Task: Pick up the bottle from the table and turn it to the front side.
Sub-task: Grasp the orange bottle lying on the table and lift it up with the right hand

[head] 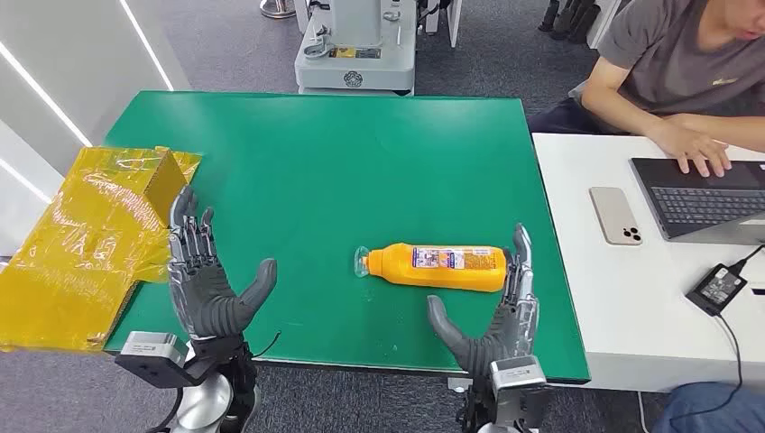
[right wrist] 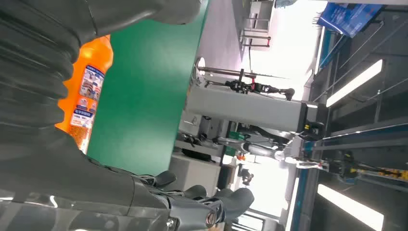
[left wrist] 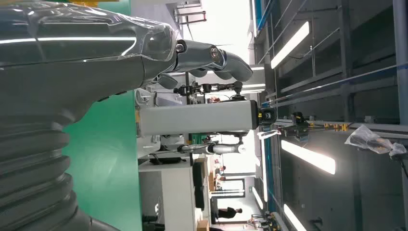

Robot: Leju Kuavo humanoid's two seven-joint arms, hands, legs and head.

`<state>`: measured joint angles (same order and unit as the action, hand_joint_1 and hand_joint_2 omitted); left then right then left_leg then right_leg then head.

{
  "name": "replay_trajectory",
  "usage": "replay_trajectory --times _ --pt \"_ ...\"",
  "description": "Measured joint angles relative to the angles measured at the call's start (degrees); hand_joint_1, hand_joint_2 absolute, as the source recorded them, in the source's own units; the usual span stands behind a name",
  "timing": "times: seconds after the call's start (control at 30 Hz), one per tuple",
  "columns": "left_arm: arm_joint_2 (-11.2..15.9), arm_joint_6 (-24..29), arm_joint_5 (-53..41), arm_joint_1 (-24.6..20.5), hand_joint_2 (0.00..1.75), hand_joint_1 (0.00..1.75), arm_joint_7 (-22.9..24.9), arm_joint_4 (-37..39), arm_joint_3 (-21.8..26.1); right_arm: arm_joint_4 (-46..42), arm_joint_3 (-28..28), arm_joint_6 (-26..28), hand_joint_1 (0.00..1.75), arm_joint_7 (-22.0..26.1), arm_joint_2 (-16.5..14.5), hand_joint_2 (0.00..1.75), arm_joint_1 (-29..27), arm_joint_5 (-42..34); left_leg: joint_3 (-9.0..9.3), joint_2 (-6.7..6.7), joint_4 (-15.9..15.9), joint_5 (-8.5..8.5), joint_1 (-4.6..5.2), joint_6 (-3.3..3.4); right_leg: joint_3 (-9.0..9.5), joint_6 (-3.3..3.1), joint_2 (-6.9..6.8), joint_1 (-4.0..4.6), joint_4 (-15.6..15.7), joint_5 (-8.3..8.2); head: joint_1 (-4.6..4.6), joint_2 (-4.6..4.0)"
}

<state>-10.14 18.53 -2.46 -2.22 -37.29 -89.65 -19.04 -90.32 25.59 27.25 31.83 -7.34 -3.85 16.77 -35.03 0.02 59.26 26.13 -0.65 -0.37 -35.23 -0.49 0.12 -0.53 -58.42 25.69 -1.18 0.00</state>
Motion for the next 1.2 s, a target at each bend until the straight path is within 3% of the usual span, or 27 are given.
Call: replay_trajectory --times 0.4,0.6,0.93,1.2 --pt "0.0 0.0 0.1 0.0 1.75 0.00 0.0 0.1 0.0 0.2 0.0 -0.8 0.00 -1.5 0.9 1.75 1.0 2.7 0.00 0.00 0.0 0.00 0.00 0.00 0.00 0.00 0.00 0.00 0.0 0.00 0.00 0.00" --pt "0.0 -0.7 -0.1 0.4 1.75 0.00 -0.4 0.1 0.0 0.6 0.0 -5.4 0.00 -7.7 3.4 1.75 4.1 17.1 -0.02 0.00 0.0 0.00 0.00 0.00 0.01 0.00 0.01 0.00 0.0 -0.01 0.00 0.00" --pt "0.0 -3.8 -0.8 0.7 1.75 0.00 -0.3 0.0 0.1 12.9 2.1 -25.2 0.00 -14.4 11.2 1.75 25.7 29.7 -0.02 0.01 0.1 -0.14 0.01 0.12 0.05 0.02 0.00 0.00 0.0 -0.19 0.00 0.00" --pt "0.1 -5.8 -0.2 0.0 1.75 0.00 -0.1 0.1 0.1 31.8 10.3 -39.5 0.00 -14.5 13.4 1.75 47.3 29.0 -0.01 -0.01 0.1 -0.24 0.00 0.07 0.03 0.01 -0.02 0.00 0.0 -0.22 0.01 0.00"
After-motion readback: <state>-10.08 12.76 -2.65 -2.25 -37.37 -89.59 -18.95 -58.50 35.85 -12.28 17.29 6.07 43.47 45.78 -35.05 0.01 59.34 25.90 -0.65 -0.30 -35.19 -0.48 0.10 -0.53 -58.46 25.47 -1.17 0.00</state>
